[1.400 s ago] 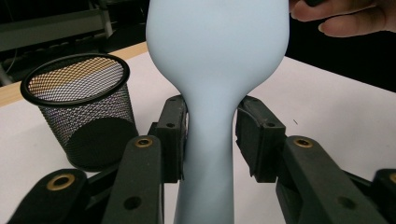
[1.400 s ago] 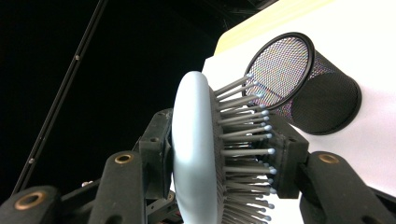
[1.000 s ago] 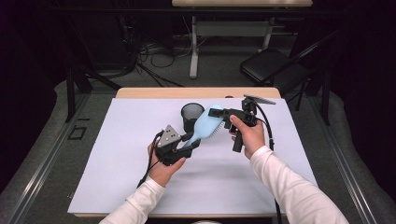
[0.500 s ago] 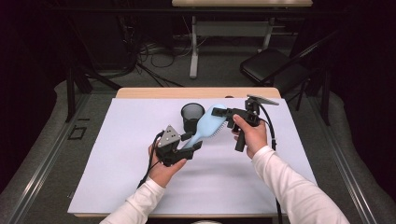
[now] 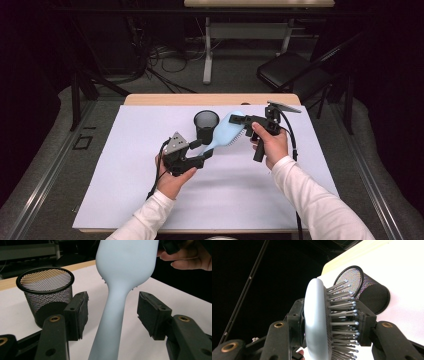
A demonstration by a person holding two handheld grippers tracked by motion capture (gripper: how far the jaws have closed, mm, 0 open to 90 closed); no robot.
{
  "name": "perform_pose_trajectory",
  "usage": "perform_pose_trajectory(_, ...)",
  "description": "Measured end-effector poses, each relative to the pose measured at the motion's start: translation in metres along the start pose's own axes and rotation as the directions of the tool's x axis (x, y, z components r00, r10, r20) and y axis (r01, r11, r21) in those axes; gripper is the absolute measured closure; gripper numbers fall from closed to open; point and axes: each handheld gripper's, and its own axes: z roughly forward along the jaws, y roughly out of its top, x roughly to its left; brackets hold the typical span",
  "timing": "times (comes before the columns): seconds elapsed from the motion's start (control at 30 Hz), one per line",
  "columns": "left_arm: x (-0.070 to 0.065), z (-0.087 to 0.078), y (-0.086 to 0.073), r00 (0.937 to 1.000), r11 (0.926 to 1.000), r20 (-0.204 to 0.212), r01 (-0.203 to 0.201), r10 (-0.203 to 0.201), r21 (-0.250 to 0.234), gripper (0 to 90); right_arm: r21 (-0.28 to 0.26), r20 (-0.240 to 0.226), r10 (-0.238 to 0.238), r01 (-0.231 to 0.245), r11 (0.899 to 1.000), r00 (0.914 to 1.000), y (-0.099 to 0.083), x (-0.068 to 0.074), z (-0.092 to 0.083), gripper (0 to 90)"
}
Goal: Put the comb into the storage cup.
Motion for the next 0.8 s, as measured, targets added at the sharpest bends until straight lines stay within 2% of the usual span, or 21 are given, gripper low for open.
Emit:
perform_pose_trajectory(0.1,0.001,0.000,0.000,0.9996,0.9996,0.001,0.028,-0.028,-0.002,40.1,-0.001,0.002,-0.001,0.001,1.000,1.0000,0.000,0.000,0.000,50.9)
perform_pose_trajectory(0.43,0.010,-0.003,0.003,0.9992,0.9993,-0.020,0.033,-0.033,-0.017,39.3,-0.006,0.000,-0.003,0.003,1.000,1.0000,0.001,0.000,-0.001,50.9)
perform_pose_trajectory(0.57,0.016,-0.005,0.003,0.9994,0.9994,-0.030,0.014,-0.015,-0.032,39.3,-0.013,0.004,-0.014,0.014,1.000,0.9999,0.001,0.000,-0.001,51.0)
perform_pose_trajectory(0.63,0.019,-0.005,0.003,0.9985,0.9993,-0.053,-0.011,0.009,-0.036,39.3,-0.013,0.006,-0.015,0.015,1.000,0.9999,0.001,0.000,-0.001,51.0)
perform_pose_trajectory(0.7,0.022,-0.006,0.003,0.9968,0.9991,-0.078,-0.019,0.016,-0.039,38.3,-0.013,0.007,-0.020,0.020,1.000,0.9998,0.001,0.000,-0.001,50.9)
perform_pose_trajectory(0.8,0.027,-0.008,0.002,0.9962,0.9993,-0.086,0.013,-0.016,-0.036,37.8,-0.006,0.014,-0.032,0.033,0.999,0.9994,0.001,0.002,-0.001,51.0)
